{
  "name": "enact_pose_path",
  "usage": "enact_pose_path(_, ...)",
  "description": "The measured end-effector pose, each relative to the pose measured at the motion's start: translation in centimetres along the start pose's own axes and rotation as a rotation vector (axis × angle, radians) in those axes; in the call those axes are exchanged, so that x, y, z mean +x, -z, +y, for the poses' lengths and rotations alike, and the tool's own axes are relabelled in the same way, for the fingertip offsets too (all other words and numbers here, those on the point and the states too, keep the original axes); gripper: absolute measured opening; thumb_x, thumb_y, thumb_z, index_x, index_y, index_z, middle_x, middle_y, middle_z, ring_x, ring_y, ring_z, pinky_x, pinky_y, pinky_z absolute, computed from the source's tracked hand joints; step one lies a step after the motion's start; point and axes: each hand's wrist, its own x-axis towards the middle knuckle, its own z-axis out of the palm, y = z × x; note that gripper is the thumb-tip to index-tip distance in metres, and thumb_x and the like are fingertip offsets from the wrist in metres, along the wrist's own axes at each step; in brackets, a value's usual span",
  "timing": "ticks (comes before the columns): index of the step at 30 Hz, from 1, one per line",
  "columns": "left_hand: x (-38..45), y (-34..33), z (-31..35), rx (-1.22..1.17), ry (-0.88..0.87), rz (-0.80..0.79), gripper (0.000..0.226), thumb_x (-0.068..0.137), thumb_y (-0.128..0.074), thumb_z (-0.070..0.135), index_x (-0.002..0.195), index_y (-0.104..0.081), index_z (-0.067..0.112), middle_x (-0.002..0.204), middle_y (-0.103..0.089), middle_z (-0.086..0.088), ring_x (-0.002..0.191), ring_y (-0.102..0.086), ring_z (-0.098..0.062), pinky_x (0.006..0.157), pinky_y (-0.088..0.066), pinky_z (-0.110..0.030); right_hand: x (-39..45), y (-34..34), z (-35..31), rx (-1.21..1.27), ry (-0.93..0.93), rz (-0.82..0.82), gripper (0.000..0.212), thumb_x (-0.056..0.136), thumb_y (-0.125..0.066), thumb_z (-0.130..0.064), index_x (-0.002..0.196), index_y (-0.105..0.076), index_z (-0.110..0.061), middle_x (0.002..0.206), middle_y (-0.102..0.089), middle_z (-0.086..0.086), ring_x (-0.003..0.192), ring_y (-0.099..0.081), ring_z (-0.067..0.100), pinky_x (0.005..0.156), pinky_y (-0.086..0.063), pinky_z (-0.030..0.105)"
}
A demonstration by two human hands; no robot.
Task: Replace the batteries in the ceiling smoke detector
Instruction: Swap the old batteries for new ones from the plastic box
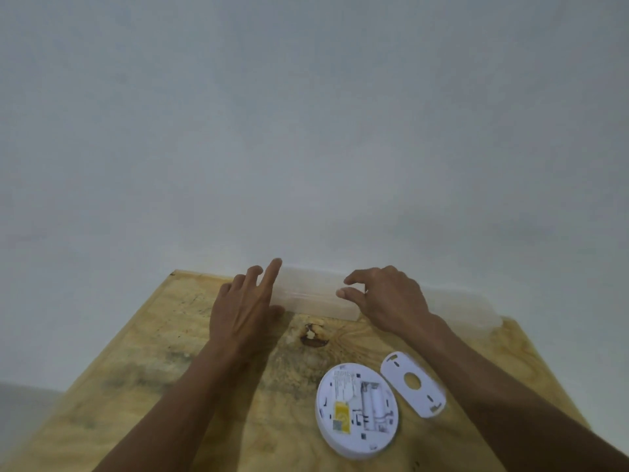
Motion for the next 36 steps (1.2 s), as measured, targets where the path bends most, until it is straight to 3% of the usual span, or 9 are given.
enact_pose_path(7,0.2,0.2,0.0,0.031,-0.186,0.062,0.047,0.078,-0.082,0.039,0.119,-0.07,0.016,0.123,-0.069,-0.013,0.11,-0.067,-0.036,0.085,-0.054,-0.048,-1.1,-1.4,0.2,0.005,0.02,0.013,0.044,0.091,-0.054,-0.06,0.122,-0.068,-0.033,0.109,-0.075,0.006,0.101,-0.069,0.027,0.081,-0.053,0.035)
enact_pose_path(11,0.3,0.6,0.3,0.021,-0.2,0.085,0.033,0.079,-0.083,0.031,0.109,-0.076,0.016,0.11,-0.075,-0.008,0.104,-0.069,-0.034,0.083,-0.054,-0.047,-1.3,-1.9,0.1,0.029,0.025,0.045,0.041,0.093,-0.054,-0.056,0.122,-0.069,-0.032,0.108,-0.076,0.004,0.099,-0.069,0.026,0.08,-0.054,0.035)
enact_pose_path(20,0.7,0.9,0.6,-0.061,-0.158,0.047,0.026,0.081,-0.081,0.027,0.105,-0.08,0.016,0.106,-0.076,-0.006,0.105,-0.066,-0.035,0.081,-0.051,-0.046,-1.6,-2.7,-0.1,-0.039,0.046,0.058,0.037,0.097,-0.05,-0.05,0.106,-0.074,-0.024,0.098,-0.076,0.007,0.087,-0.069,0.029,0.068,-0.051,0.033)
enact_pose_path(24,0.5,1.2,0.8,-0.073,-0.13,0.05,0.027,0.087,-0.075,0.029,0.112,-0.078,0.018,0.115,-0.074,-0.005,0.113,-0.062,-0.033,0.088,-0.048,-0.046,-1.6,-1.1,-0.3,0.397,-0.163,-0.011,0.039,0.089,-0.061,-0.055,0.093,-0.078,-0.021,0.103,-0.075,0.005,0.091,-0.065,0.023,0.072,-0.047,0.032)
enact_pose_path(26,0.4,1.3,1.1,-0.07,-0.12,0.044,0.028,0.09,-0.072,0.03,0.115,-0.076,0.018,0.119,-0.073,-0.006,0.117,-0.06,-0.032,0.092,-0.047,-0.046,-2.3,0.1,-0.1,0.752,-0.389,0.036,0.041,0.09,-0.064,-0.05,0.087,-0.077,-0.012,0.079,-0.072,0.006,0.064,-0.06,0.016,0.057,-0.045,0.028)
enact_pose_path(28,0.4,1.4,1.3,-0.063,-0.112,0.028,0.029,0.091,-0.071,0.03,0.117,-0.075,0.018,0.122,-0.072,-0.006,0.119,-0.059,-0.032,0.094,-0.045,-0.046,-3.2,1.2,1.2,1.122,-0.73,0.03,0.041,0.095,-0.06,-0.042,0.092,-0.073,-0.003,0.054,-0.055,0.002,0.04,-0.047,0.013,0.037,-0.032,0.021)
enact_pose_path(30,0.4,1.7,1.5,-0.047,-0.103,0.013,0.031,0.093,-0.068,0.031,0.121,-0.073,0.018,0.125,-0.07,-0.006,0.122,-0.057,-0.031,0.097,-0.044,-0.046,-4.5,1.8,3.0,1.455,-0.981,-0.033,0.04,0.101,-0.049,-0.034,0.104,-0.065,0.002,0.051,-0.046,0.002,0.033,-0.042,0.01,0.029,-0.023,0.016)
enact_pose_path(33,0.6,2.2,1.8,-0.018,-0.088,-0.024,0.037,0.095,-0.064,0.038,0.127,-0.069,0.022,0.131,-0.067,-0.003,0.127,-0.052,-0.028,0.1,-0.04,-0.044,-7.1,2.1,4.8,1.749,-1.179,-0.064,0.04,0.102,-0.04,-0.027,0.129,-0.053,0.0,0.056,-0.045,0.006,0.032,-0.044,0.013,0.027,-0.02,0.011)
enact_pose_path(36,0.6,3.1,2.2,0.054,-0.085,-0.069,0.045,0.095,-0.061,0.045,0.133,-0.063,0.022,0.137,-0.062,-0.002,0.132,-0.048,-0.026,0.106,-0.036,-0.044,-9.7,2.4,5.5,1.846,-1.242,-0.021,0.039,0.1,-0.04,-0.017,0.136,-0.042,-0.002,0.068,-0.043,0.009,0.052,-0.043,0.016,0.027,-0.022,0.011)
